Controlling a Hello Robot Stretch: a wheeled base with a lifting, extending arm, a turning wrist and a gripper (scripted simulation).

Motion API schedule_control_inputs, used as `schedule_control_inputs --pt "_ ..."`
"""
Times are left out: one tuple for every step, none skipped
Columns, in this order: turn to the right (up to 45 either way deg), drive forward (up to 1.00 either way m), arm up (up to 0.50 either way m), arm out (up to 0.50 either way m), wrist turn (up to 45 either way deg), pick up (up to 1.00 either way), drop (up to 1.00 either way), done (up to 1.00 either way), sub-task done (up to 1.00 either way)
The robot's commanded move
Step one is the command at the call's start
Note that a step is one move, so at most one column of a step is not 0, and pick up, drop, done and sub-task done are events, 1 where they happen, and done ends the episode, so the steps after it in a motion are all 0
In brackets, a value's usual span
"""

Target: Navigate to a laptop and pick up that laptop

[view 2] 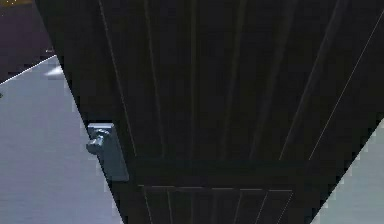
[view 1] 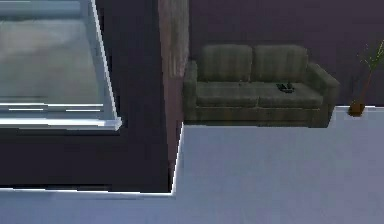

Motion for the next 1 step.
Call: schedule_control_inputs --pt "0.0 0.50 0.00 0.00 0.0 0.00 0.00 0.00 0.00"
